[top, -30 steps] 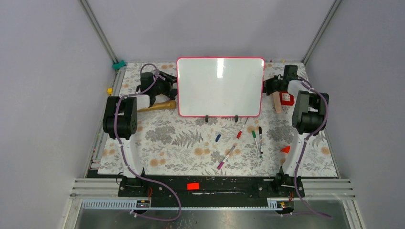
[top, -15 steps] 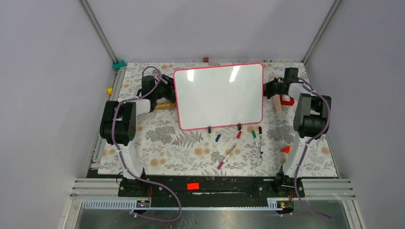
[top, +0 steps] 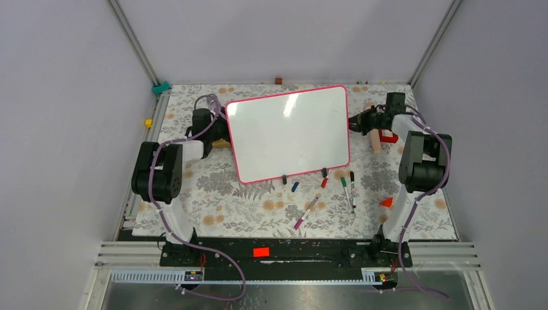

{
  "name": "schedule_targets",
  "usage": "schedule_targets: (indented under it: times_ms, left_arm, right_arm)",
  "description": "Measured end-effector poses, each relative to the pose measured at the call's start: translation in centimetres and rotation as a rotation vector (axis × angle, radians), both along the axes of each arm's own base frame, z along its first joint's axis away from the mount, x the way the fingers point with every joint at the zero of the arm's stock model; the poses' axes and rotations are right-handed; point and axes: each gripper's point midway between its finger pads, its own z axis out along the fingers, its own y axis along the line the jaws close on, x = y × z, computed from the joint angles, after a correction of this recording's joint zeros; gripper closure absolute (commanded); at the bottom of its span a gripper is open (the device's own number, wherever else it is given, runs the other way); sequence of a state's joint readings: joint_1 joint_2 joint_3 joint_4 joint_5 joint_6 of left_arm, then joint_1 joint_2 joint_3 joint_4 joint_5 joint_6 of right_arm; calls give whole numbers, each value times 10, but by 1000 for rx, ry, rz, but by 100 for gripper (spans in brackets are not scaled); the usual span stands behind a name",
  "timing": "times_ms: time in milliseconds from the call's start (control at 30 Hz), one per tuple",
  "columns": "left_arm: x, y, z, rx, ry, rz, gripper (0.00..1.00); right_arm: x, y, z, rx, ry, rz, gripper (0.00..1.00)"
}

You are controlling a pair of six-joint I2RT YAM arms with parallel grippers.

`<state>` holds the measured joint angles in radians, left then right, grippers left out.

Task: Write a sentence on the whiteboard
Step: Move the whiteboard to the center of the board, then adjust the whiteboard on the whiteboard stand.

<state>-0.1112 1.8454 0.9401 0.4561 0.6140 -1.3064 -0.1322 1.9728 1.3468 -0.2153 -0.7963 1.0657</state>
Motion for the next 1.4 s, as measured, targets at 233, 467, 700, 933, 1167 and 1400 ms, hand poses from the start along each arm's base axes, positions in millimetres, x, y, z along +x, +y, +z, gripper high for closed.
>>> schedule_targets:
  times_ms: [233,467,700,933,1167,1400]
  left_arm:
    - [13,36,2,63,-2,43,25]
    - [16,82,11,119,6,110,23]
    - [-7,95,33,181,-22,126,28]
    - [-54,88,15,266,74,193,35]
    - [-85,94,4,335,129,346,38]
    - [-88,79,-16,328,193,370,37]
  right_arm:
    - [-2,-8,-2,-7,-1,-9,100]
    - [2,-38,-2,-31,8,-68,100]
    - [8,-59,5,-78,-21,-112,100]
    - [-2,-66,30,-166,-81,-139,100]
    - [-18,-69,82,-234,-196,-174,100]
    - [-25,-64,97,-231,-229,-179,100]
